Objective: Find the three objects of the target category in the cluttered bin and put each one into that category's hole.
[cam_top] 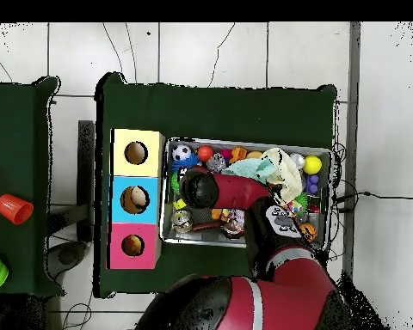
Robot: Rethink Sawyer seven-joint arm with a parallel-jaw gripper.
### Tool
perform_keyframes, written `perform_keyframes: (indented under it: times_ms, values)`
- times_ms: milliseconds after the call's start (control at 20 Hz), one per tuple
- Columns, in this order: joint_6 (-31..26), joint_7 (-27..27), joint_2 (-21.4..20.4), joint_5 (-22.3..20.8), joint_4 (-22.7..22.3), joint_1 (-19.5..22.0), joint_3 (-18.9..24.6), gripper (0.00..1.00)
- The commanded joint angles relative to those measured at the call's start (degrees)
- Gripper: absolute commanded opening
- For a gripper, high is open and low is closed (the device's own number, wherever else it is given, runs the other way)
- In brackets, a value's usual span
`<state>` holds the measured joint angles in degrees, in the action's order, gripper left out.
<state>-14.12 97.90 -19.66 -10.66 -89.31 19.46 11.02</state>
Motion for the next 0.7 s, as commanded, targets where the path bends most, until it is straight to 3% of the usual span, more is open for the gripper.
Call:
perform_keyframes:
  times_ms: [50, 500, 700]
  values:
    - [-11.89, 6.29, -0.93, 3.15, -0.39, -0.19, -0.67, 1.0]
    - [-11.57, 7.52, 1.49, 3.75, 3.81, 1.07, -0.82, 1.0]
    - [-16.35, 6.62, -3.47, 3.56, 1.94, 0.33, -2.44, 1.0]
